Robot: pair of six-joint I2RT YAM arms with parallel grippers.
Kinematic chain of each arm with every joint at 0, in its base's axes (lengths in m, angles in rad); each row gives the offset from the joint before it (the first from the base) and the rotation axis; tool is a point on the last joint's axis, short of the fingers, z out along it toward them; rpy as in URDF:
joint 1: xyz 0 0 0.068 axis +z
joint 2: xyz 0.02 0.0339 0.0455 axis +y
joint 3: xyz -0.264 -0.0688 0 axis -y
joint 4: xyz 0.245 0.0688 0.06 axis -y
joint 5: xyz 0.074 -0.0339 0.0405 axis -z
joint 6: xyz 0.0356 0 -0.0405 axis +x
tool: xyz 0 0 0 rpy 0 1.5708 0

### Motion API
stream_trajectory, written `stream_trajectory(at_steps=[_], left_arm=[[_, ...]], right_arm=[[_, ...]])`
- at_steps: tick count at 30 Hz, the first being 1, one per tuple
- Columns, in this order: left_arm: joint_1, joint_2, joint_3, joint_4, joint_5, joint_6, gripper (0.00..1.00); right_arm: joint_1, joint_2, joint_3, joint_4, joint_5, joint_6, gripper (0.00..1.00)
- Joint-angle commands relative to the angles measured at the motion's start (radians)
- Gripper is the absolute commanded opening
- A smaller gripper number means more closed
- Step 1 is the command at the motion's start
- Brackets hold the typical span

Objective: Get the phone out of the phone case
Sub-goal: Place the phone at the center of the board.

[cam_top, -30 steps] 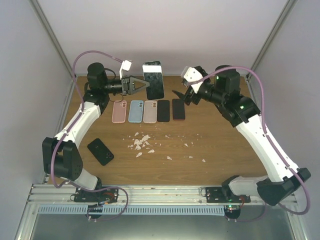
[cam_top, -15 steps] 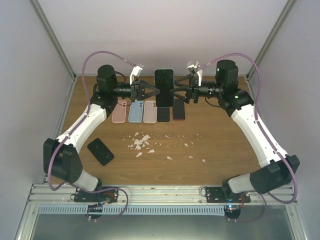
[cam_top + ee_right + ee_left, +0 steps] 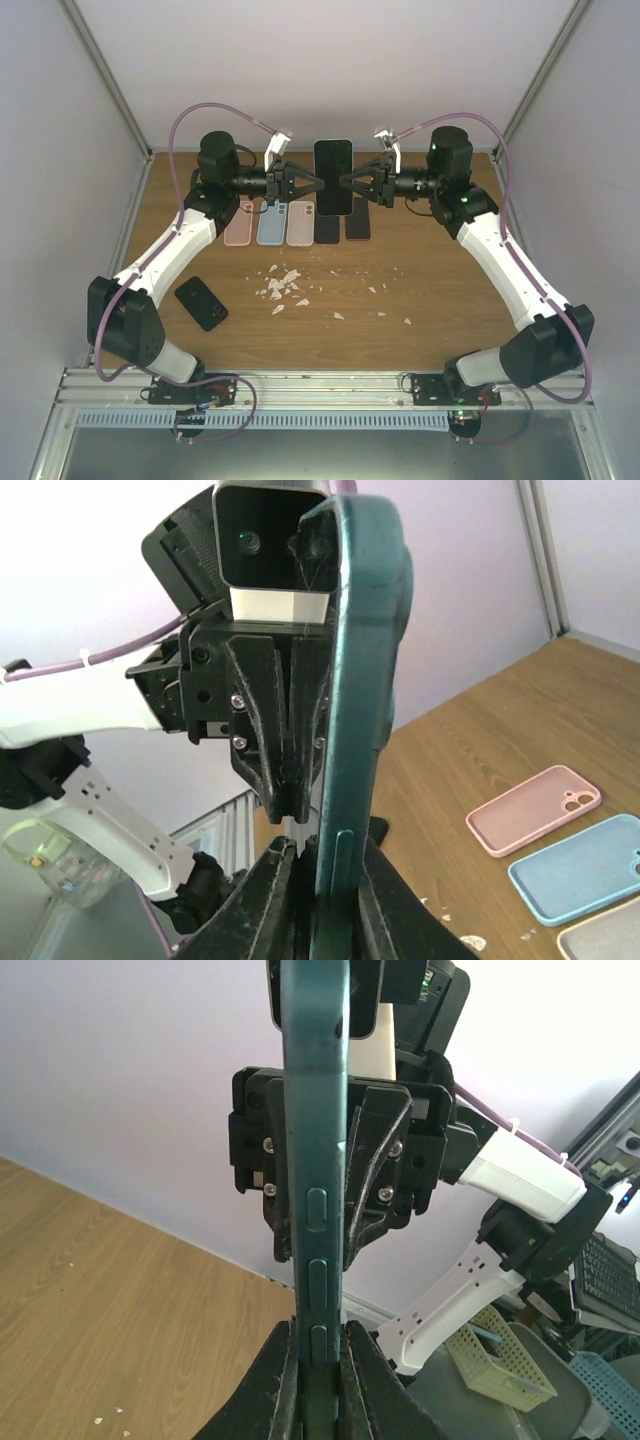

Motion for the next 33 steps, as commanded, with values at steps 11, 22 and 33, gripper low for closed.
stream_trajectory(at_steps=[11,22,33], left_arm=[[0.003,-0.017,0.044,-0.104,-0.054,0.125,0.57],[0.100,-0.024,0.033,-0.260,-0.094,0.235,0.99],[0.147,-0.101,-0.044,-0.255,-0.137,0.261,0.99]], right_arm=[[-0.064,-0.004,-0.023,0.028,-0.007,0.009,0.00],[-0.229,0.085,-0.043,-0.171,0.021,-0.159,0.00],[-0.354,0.307,0.046,-0.386,0.126,-0.310,0.00]])
